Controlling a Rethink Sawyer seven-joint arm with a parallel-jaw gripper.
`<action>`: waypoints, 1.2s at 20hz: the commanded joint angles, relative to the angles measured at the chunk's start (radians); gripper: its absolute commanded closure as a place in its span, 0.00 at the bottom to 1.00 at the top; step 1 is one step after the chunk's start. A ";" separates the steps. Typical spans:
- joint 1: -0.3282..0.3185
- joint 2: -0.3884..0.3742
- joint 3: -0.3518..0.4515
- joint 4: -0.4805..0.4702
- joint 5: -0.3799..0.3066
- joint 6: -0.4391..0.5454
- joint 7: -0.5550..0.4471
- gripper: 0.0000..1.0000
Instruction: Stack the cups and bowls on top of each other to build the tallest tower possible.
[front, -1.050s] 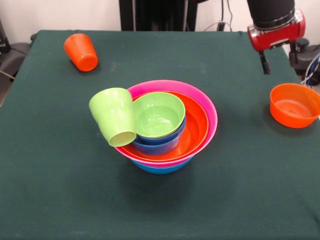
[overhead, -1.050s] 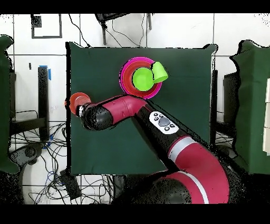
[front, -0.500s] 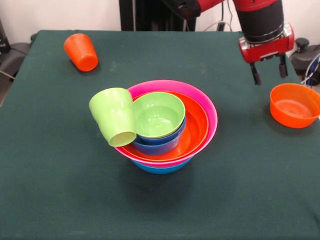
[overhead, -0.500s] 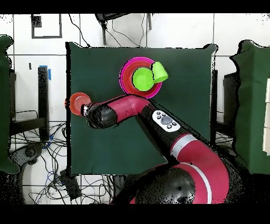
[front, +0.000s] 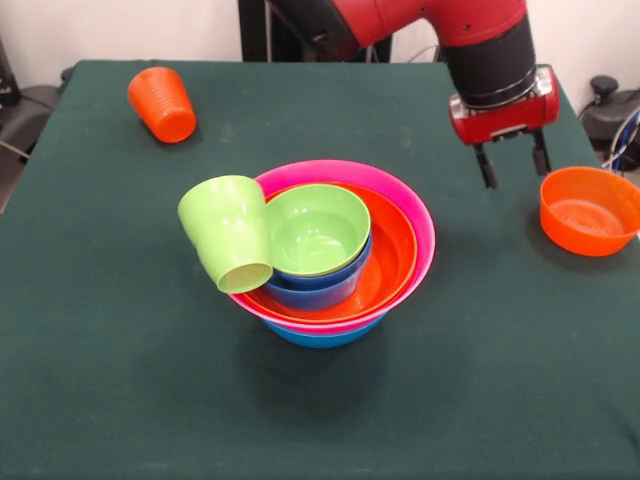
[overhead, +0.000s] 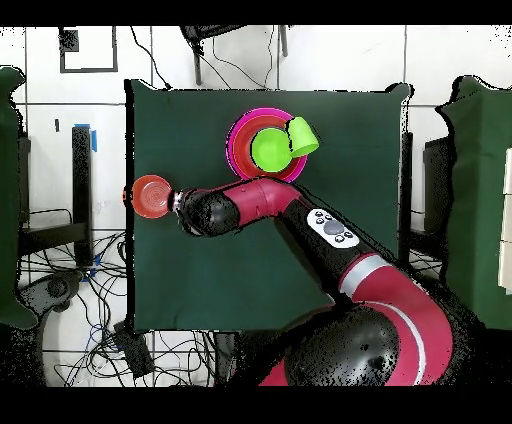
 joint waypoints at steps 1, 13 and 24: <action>-0.011 0.078 0.022 -0.106 -0.058 0.067 -0.209 0.00; 0.011 0.123 0.055 -0.133 -0.064 0.050 -0.187 0.00; 0.094 0.060 0.019 -0.118 -0.033 0.018 -0.058 0.00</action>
